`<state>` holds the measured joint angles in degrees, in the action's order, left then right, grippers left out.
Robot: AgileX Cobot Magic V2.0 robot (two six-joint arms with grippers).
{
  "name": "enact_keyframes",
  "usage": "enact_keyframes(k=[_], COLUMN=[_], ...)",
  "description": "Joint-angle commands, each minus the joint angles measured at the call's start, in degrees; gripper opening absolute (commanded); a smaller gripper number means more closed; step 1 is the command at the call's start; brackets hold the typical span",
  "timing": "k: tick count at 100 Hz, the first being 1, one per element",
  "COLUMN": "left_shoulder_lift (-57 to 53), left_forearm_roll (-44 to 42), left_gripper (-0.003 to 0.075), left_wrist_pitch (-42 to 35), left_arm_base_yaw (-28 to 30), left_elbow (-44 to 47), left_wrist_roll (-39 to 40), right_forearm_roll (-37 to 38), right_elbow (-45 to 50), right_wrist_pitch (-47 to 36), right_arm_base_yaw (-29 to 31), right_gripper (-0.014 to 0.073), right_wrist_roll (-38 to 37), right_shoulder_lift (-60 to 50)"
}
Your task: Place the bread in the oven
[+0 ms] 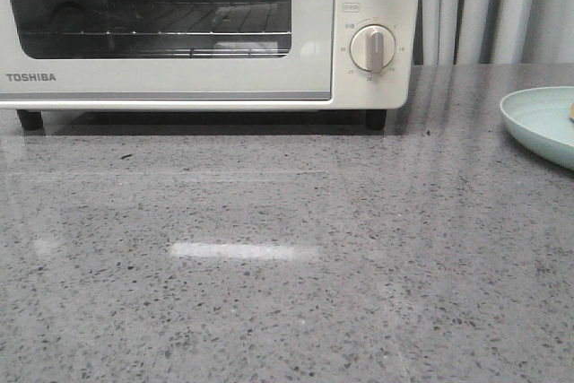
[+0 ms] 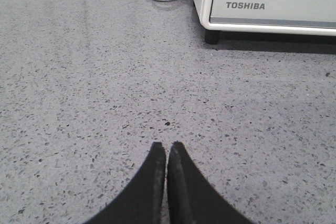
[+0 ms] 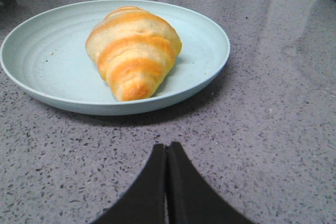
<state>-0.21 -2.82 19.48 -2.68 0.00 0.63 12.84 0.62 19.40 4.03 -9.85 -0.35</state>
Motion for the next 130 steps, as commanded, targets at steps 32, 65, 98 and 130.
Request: enact_keyframes(k=[32, 65, 98, 130], left_shoulder_lift=[-1.7, -1.7, -1.7, -1.7], left_forearm_roll=[0.1, -6.1, -7.5, -7.1], left_gripper=[-0.0021, -0.0021, -0.0021, -0.0021], left_wrist_pitch=[-3.4, -4.2, -25.4, -32.6], left_arm_base_yaw=[0.3, 0.3, 0.2, 0.2], left_elbow=[1.4, 1.4, 1.4, 1.4], left_wrist_roll=[0.0, -2.0, -1.4, -1.4], right_forearm_roll=[1.0, 1.0, -7.2, -7.3], right_elbow=[0.7, 0.7, 0.7, 0.7], right_wrist_pitch=[-1.6, -1.6, -12.3, -39.0], right_arm_base_yaw=[0.5, 0.5, 0.5, 0.5], right_gripper=[-0.0074, -0.0074, -0.0074, -0.0074], right_wrist_roll=[0.4, 0.4, 0.4, 0.4], right_shoulder_lift=[-1.3, -1.3, -1.3, -1.3])
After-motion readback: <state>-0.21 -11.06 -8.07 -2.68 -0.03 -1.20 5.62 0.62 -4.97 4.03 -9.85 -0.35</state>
